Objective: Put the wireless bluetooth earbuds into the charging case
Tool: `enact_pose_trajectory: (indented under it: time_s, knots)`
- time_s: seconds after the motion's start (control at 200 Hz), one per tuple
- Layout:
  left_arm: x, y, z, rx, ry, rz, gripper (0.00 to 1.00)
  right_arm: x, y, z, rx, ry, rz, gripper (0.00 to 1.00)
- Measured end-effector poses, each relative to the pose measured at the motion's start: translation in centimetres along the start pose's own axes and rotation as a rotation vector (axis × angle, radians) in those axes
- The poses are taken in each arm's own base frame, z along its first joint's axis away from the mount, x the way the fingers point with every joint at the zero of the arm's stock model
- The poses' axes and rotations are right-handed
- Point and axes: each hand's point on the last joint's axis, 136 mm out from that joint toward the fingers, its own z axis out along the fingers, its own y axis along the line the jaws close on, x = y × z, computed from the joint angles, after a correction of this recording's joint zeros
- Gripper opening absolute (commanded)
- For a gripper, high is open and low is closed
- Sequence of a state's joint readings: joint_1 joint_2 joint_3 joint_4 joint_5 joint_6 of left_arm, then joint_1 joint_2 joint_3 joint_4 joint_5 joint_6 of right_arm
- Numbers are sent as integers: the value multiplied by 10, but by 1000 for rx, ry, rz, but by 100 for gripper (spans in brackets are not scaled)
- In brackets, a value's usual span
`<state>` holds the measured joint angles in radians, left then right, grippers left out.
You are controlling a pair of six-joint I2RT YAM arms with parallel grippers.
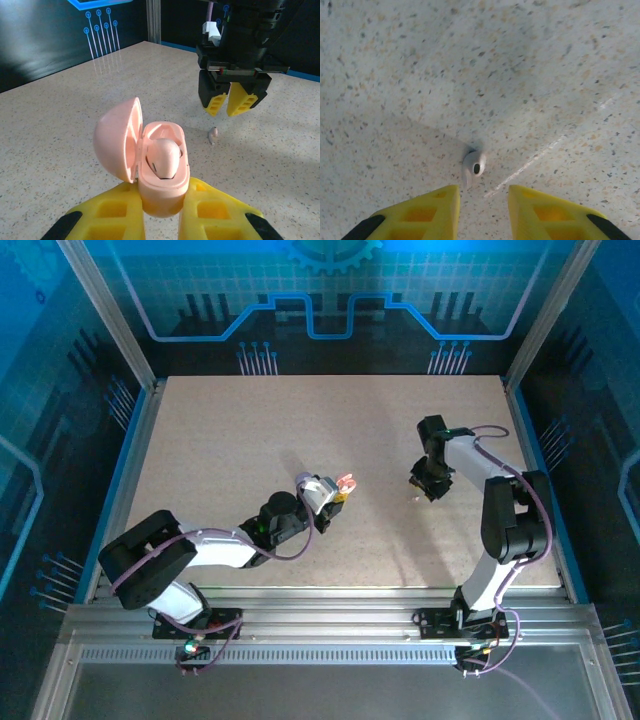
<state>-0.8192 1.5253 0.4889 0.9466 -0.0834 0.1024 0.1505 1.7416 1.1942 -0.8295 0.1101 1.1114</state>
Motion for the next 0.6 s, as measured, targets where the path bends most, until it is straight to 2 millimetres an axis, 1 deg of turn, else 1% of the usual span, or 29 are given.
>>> enact_pose_trajectory:
  time_s: [0.115,0.26,0.475,0.6]
  knots:
    - [-1,0,0,0,-1,0,14,-4,1,2,-7,-4,47,31]
    - [-2,0,1,0,-5,0,14,-6,6,9,-23,5,78,31]
    - [-1,2,1,-5,1,-1,14,-4,12,17,-42,26,93,31]
    - [-1,2,1,-5,4,-1,14,-2,11,24,-31,39,97,31]
